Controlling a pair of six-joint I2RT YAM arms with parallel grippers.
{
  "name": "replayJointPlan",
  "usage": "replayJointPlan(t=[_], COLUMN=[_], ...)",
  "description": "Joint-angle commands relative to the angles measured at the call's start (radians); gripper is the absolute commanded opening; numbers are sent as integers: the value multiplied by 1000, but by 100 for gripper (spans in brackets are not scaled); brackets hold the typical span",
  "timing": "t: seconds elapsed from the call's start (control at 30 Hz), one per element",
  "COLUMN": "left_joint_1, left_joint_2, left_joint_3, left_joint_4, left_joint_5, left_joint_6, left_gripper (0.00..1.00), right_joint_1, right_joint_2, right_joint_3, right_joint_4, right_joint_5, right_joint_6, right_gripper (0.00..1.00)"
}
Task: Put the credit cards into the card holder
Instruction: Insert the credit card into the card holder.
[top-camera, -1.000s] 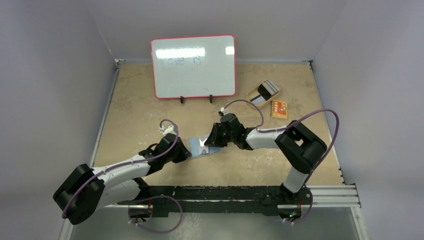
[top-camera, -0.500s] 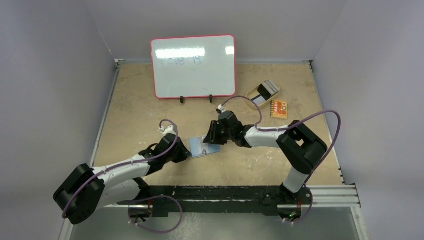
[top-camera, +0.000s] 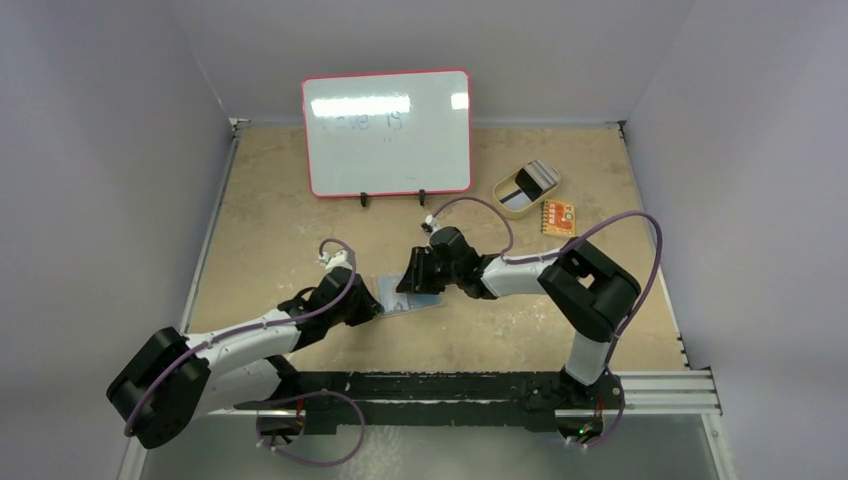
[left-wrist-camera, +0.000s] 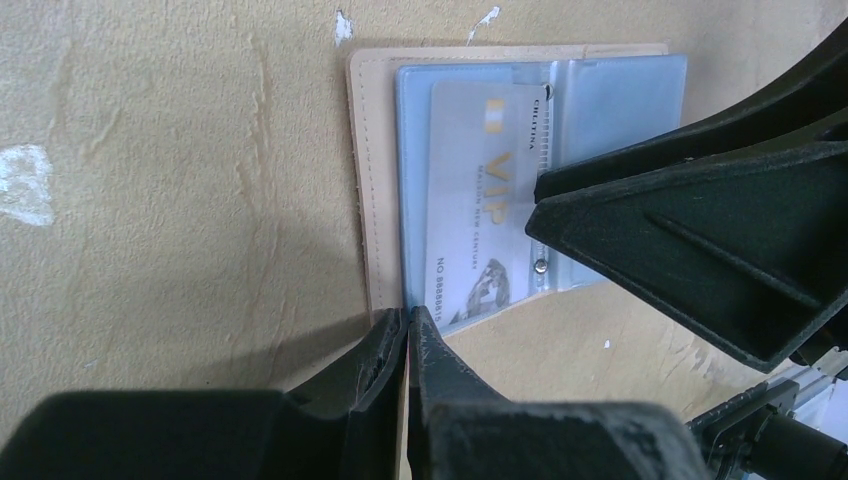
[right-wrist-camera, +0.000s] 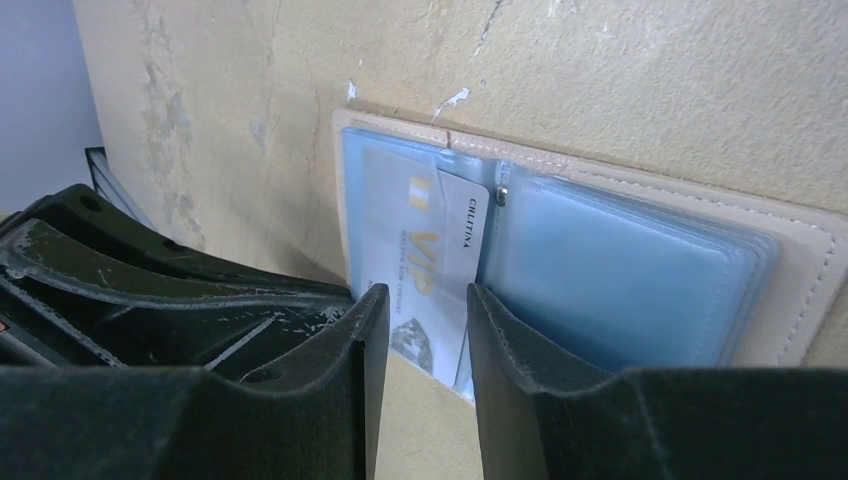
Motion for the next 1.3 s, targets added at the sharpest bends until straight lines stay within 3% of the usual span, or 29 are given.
replayJointPlan(t=[0.0,0.3,0.57,0.77,0.87,0.93,1.27], left_joint_1=[0,0,0,0,0,0,-1], left_joint_2=[22,17,-66,-217,-258,-279,-337], left_joint_3=[-6,4,61,172,251,307,538], left_joint_4=[17,11,-94,-285,-371,-428,-636], left_joint_5=[-3,-7,-39,-153,-199,-221,-322], left_joint_6=[6,8,4,47,83,111,300], left_gripper=[4,10,19,34,54,60,68], right_joint_1=[11,10,7,-14,-37,-52,-247], right_joint_2=[12,-9,-49,-145,-168,-187,-130], right_joint_3=[-7,-39,-55,73,152,217,473], right_joint_4=[54,178,154,-87,-204,-295,-528], right_joint_5=[-43,-132,-158,16,93,200,682], right_joint_6=[-12,-29,-41,-204,-320,-404,-805], right_gripper=[38,38,38,38,38,39,41])
